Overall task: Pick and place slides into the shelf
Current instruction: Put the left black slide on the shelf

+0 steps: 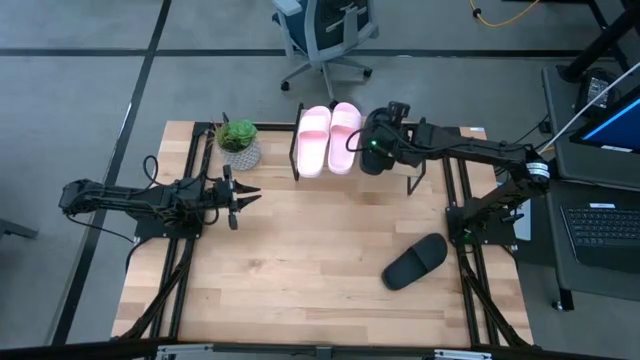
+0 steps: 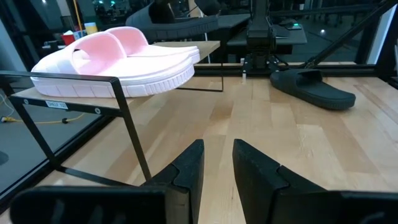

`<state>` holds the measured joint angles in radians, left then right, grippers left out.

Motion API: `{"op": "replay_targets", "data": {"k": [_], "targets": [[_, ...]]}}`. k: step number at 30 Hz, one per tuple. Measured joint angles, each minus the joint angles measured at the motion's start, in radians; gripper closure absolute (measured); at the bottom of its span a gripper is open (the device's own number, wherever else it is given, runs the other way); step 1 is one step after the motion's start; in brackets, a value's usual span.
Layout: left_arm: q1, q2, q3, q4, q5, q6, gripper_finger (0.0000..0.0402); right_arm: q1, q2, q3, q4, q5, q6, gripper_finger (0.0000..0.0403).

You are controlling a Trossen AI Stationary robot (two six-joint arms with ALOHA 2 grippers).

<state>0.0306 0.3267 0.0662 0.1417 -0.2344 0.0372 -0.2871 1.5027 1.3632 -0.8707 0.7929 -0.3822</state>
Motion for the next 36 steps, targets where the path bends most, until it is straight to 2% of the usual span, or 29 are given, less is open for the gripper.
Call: {"op": "replay_targets", "data": {"k": [13, 36], "targets": [[0.0, 0.0, 0.0, 0.0, 0.0, 0.0, 0.0324, -0.015, 0.056, -0.001, 0.023, -0.002, -0.019, 0.0392], [0.0, 0.0, 0.0, 0.0, 0.0, 0.0, 0.0324, -0.02, 0.056, -0.001, 0.024, -0.035, -0.021, 0.0392]]}}
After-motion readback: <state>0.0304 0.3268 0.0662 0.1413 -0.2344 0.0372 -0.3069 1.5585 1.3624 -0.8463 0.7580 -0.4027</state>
